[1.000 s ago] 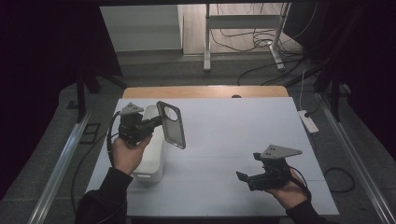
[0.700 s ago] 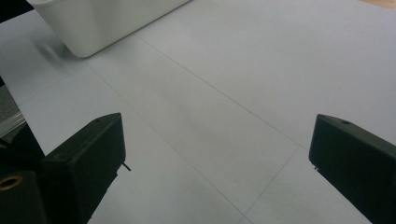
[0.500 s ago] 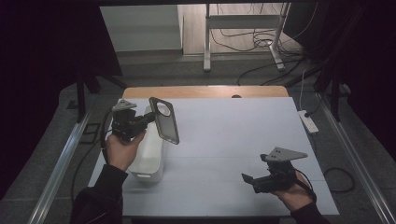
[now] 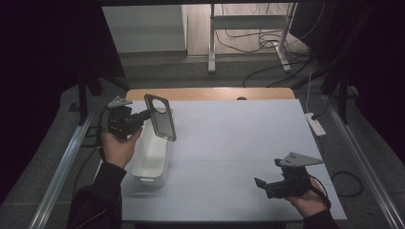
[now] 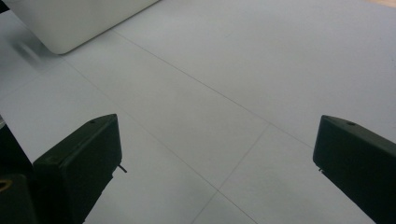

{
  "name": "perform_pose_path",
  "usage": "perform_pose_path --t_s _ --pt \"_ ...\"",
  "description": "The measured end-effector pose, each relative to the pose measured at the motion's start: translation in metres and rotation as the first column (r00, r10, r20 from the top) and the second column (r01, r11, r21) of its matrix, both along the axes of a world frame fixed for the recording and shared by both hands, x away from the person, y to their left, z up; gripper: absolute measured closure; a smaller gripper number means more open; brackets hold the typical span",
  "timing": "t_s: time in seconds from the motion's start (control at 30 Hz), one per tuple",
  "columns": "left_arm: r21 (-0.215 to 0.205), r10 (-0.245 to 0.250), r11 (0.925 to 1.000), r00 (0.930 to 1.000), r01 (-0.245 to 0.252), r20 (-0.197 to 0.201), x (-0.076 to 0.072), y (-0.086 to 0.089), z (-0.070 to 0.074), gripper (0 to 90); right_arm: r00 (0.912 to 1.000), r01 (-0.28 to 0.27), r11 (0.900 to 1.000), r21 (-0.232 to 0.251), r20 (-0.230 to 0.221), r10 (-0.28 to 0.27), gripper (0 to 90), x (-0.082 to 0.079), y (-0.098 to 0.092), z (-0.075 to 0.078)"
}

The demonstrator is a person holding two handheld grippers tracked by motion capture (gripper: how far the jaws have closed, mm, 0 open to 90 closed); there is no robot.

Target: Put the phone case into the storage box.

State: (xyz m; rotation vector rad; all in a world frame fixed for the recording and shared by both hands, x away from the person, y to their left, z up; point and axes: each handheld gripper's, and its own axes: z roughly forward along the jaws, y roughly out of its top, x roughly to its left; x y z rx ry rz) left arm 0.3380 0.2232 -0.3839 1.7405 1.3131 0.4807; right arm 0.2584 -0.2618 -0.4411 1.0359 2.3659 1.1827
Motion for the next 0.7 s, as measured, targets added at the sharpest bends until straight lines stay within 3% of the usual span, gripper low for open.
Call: perform_pose_path --t_s 0.7 --pt "0.008 0.073 0.9973 0.9971 -0.073 -0.02 0.022 0.016 -0.003 89.3 0.9978 0.066 0.998 0.001 0.007 -0.066 0.3 -0.006 -0.024 -0.006"
